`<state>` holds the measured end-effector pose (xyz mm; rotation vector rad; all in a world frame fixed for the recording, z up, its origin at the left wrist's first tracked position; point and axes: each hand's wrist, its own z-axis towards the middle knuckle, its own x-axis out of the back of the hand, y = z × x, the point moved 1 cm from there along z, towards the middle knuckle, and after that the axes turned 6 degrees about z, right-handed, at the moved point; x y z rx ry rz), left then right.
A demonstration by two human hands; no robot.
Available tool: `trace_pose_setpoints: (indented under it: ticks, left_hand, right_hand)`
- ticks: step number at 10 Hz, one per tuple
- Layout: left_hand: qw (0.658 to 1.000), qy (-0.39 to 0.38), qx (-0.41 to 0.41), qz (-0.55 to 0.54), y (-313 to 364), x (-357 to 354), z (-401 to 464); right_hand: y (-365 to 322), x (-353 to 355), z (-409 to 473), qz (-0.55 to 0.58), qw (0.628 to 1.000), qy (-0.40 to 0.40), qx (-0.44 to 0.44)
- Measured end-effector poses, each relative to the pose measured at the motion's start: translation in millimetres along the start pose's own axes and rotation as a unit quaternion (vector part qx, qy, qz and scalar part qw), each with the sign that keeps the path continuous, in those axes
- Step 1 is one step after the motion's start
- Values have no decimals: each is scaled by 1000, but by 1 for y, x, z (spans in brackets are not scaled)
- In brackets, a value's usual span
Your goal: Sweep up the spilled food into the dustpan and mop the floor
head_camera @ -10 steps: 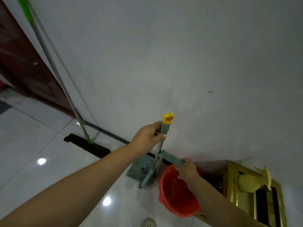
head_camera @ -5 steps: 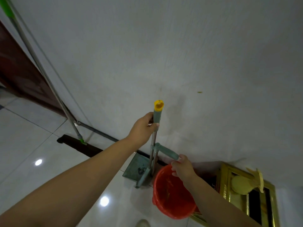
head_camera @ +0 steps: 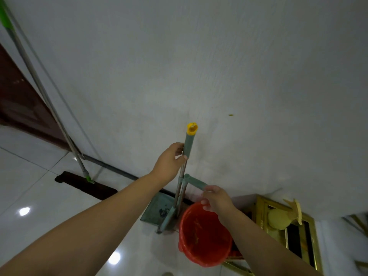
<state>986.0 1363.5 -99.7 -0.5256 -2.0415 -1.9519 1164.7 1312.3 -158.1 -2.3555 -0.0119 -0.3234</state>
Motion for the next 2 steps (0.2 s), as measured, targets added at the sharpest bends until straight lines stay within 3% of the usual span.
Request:
trace_pose_setpoints:
  ticks: [2]
  left_hand:
    - [997,-51,47,-42,-15,7,-36]
  right_hand:
    - [7,-9,-41,53,998,-30,11]
